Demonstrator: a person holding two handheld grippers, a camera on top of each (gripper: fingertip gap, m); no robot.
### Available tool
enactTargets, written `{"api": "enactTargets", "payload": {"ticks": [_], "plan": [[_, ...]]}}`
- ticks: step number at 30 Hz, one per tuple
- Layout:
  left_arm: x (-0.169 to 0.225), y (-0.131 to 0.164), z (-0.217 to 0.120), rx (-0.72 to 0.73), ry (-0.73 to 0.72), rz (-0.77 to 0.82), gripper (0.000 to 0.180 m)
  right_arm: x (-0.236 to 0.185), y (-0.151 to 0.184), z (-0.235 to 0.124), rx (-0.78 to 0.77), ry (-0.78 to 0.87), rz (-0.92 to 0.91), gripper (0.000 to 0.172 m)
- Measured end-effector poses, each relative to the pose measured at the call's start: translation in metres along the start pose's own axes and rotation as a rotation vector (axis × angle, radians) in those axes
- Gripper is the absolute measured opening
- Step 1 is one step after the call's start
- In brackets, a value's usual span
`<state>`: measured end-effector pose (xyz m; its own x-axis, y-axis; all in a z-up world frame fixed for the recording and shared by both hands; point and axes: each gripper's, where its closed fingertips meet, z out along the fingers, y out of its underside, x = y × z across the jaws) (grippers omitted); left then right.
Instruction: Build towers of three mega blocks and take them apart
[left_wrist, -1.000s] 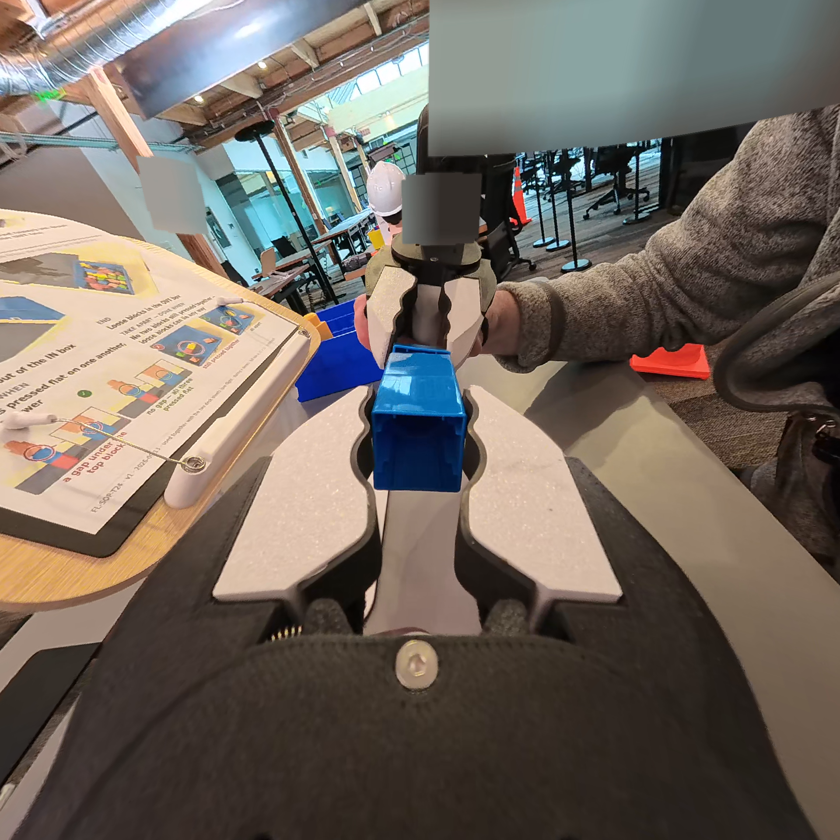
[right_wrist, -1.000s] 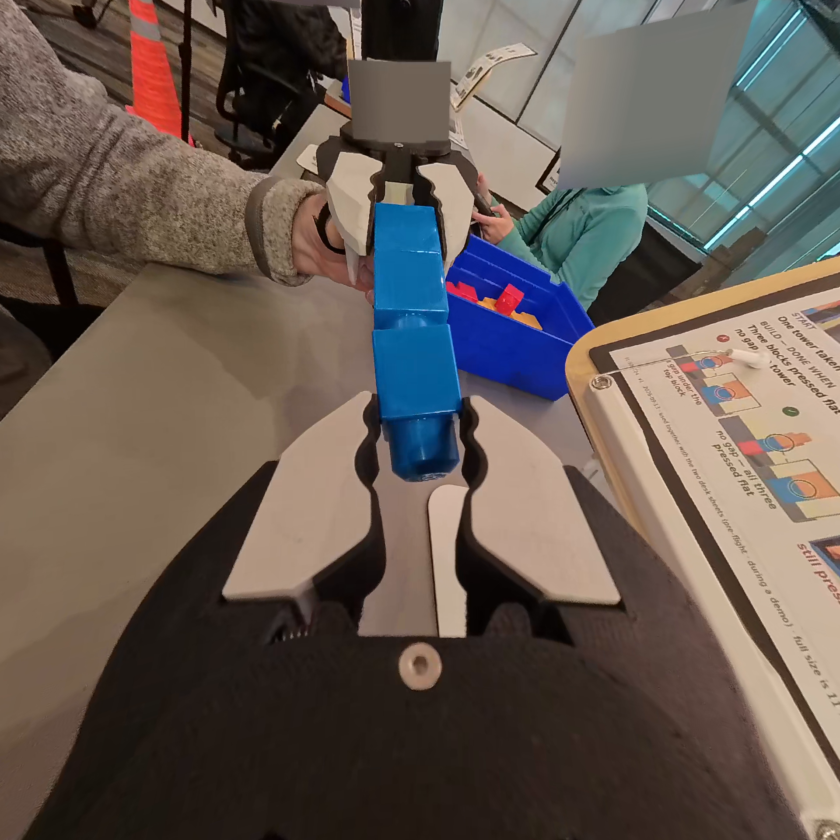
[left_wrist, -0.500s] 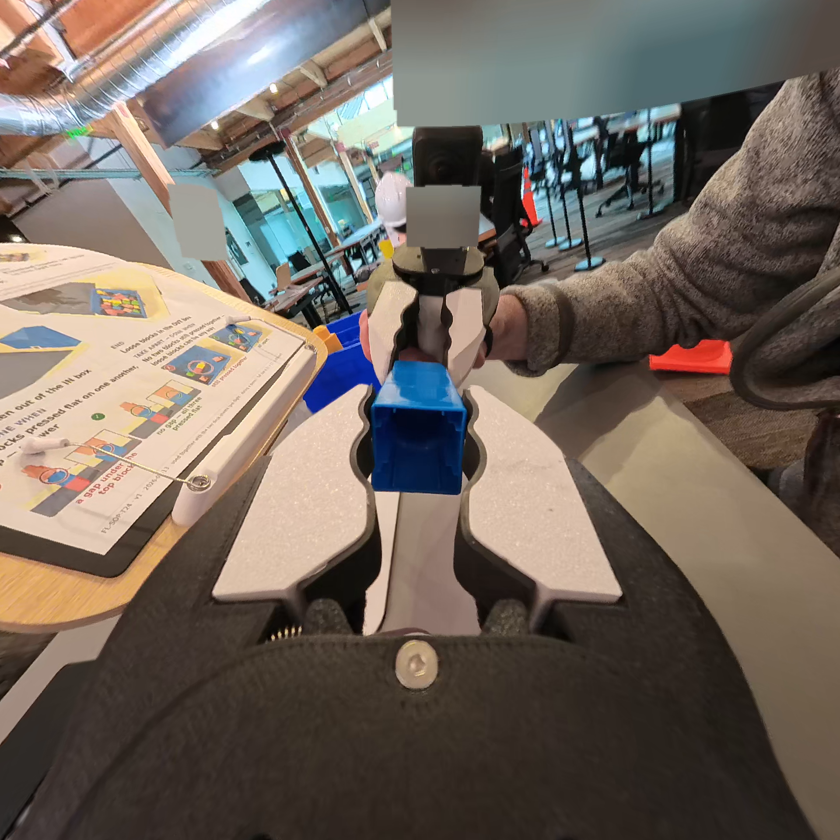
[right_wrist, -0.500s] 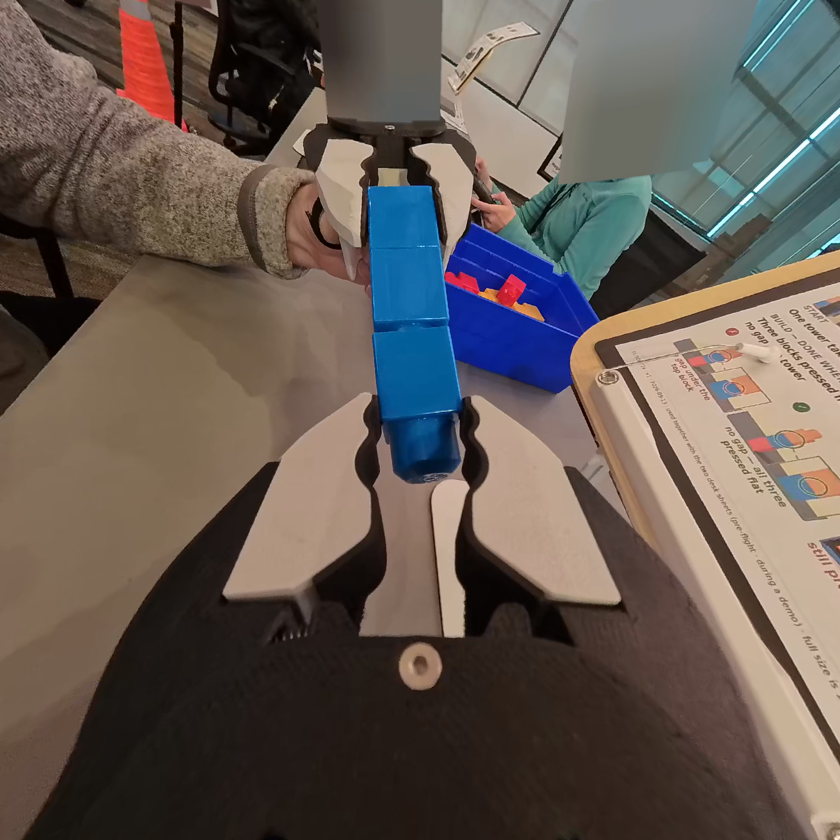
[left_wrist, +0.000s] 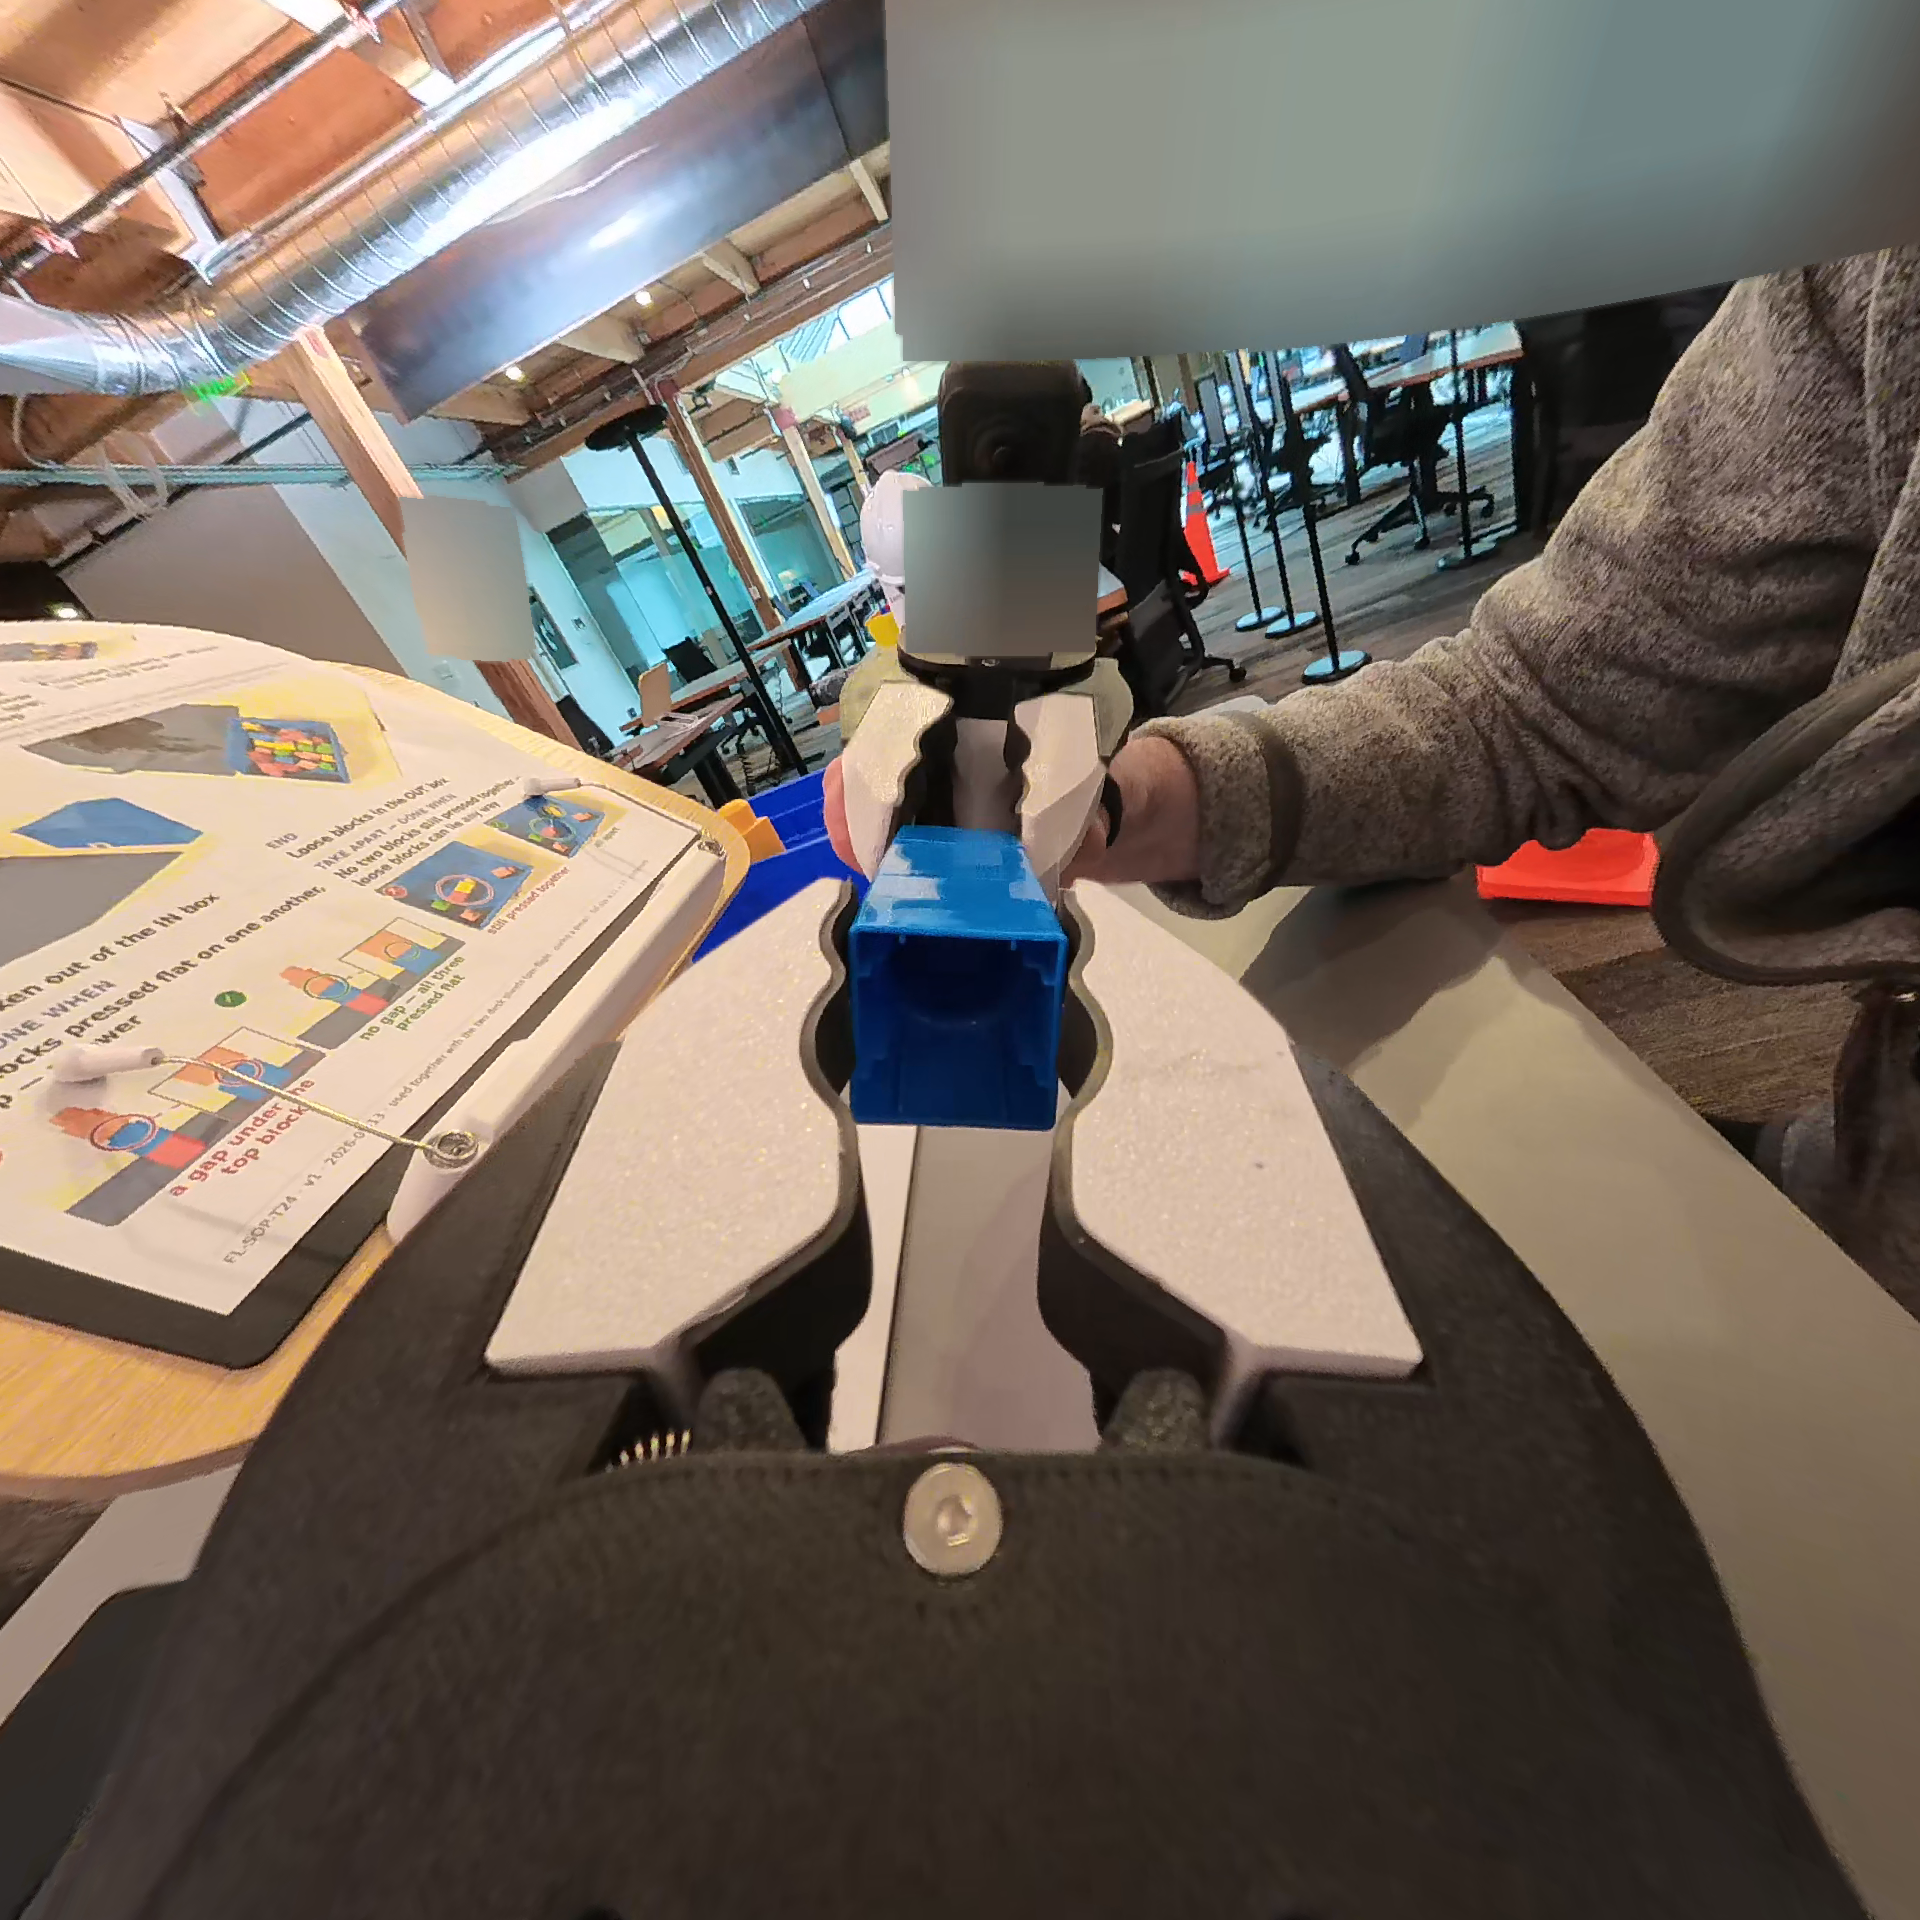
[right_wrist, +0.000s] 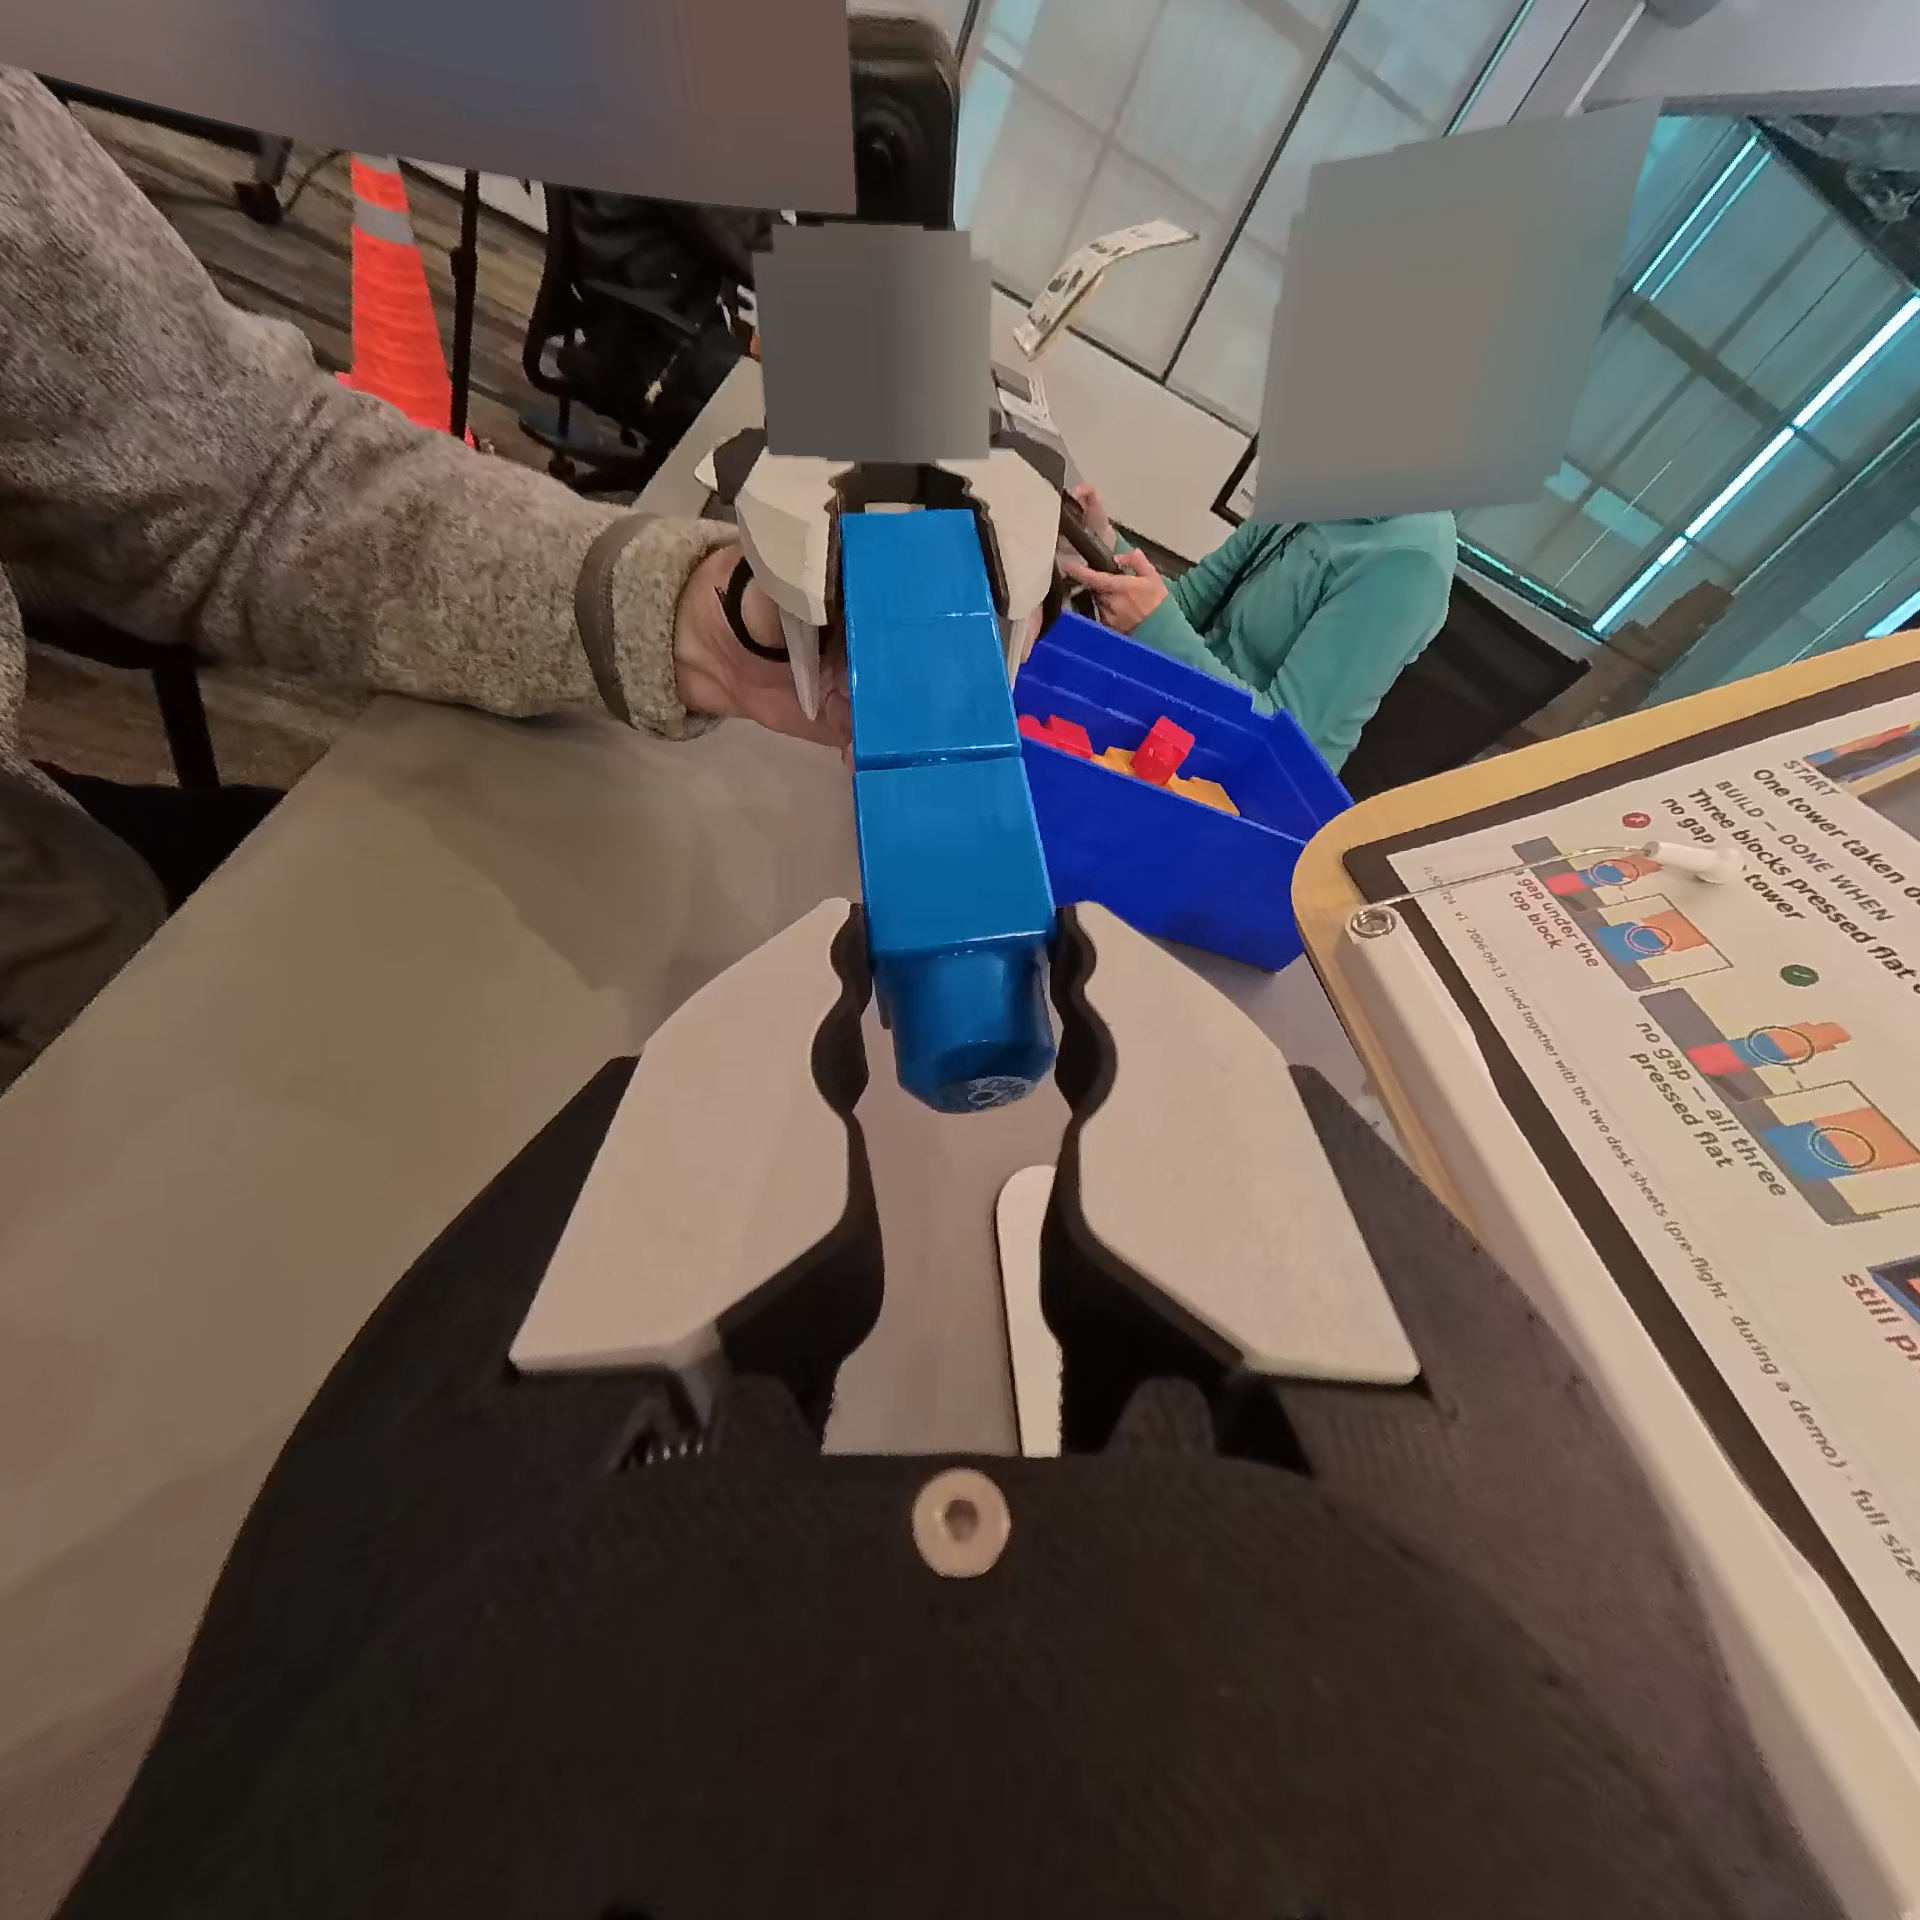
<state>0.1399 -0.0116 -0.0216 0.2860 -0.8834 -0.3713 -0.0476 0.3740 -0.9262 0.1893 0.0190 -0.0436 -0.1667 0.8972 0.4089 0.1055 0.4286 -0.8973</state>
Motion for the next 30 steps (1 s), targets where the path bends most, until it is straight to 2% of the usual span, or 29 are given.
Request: {"api": "enactTargets", "payload": {"ticks": [10,30], "plan": [[0.001,-0.007,0.003,0.071,-0.01,-0.012,0.036,0.0,-0.009,-0.002,0.079,-0.009,0.047,0.034],[0.0,-0.002,0.005,0.09,0.013,-0.074,0.036,-0.001,-0.012,-0.006,0.064,0.007,-0.016,0.035]]}}
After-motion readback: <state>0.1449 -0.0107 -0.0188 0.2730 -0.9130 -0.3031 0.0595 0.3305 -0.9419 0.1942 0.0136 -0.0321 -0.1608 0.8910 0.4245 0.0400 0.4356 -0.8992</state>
